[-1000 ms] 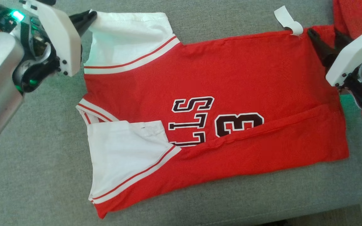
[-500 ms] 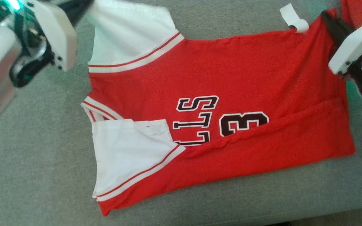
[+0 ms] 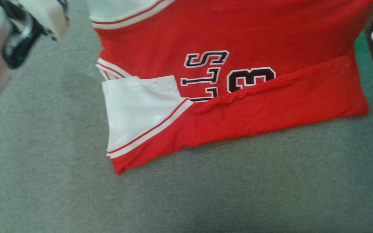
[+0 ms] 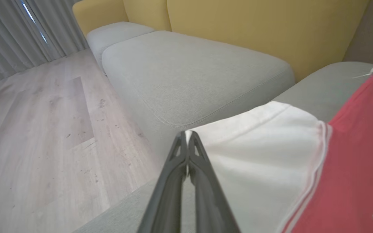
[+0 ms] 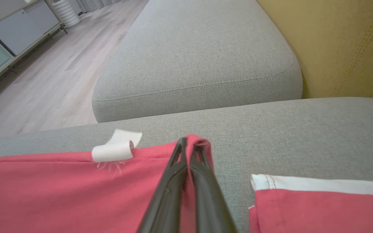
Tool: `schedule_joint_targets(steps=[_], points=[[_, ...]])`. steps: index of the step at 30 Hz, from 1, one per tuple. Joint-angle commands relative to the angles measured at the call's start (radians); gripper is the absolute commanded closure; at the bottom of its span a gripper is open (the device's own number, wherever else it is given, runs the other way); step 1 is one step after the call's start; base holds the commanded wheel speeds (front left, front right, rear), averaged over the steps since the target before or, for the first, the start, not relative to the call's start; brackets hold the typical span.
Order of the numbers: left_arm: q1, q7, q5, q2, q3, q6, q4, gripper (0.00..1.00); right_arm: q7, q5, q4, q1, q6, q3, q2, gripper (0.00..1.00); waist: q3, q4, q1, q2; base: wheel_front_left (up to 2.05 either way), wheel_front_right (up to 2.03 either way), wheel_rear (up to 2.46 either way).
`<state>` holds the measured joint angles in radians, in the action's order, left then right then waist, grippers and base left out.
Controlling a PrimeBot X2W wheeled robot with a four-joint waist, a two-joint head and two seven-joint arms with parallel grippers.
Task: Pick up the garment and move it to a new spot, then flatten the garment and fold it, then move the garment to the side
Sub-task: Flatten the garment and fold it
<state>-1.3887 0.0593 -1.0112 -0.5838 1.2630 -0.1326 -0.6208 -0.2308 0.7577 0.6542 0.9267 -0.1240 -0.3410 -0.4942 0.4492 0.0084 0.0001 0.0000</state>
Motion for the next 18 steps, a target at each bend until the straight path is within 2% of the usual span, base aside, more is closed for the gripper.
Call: schedule_joint_targets(steps=[1, 7, 18], points=[[-0.02, 0.014, -0.017, -0.029, -0.036, 0.002, 0.018, 1.0, 0.014, 0.011, -0.028, -0.033, -0.007, 0.004, -0.03, 1.0, -0.018, 0.022, -0.0001, 0.0, 0.0, 0.0, 0.0], [0.074, 0.055, -0.058, -0.042, -0.004, 0.002, 0.085, 1.0, 0.038, 0.064, -0.054, -0.149, -0.007, 0.015, -0.07, 1.0, -0.063, 0.072, -0.0001, 0.0, 0.0, 0.0, 0.0], [0.242, 0.087, -0.046, -0.135, 0.013, 0.002, 0.25, 1.0, 0.055, 0.118, -0.136, -0.338, -0.007, 0.048, -0.123, 1.0, -0.114, 0.131, -0.0001, 0.0, 0.0, 0.0, 0.0]])
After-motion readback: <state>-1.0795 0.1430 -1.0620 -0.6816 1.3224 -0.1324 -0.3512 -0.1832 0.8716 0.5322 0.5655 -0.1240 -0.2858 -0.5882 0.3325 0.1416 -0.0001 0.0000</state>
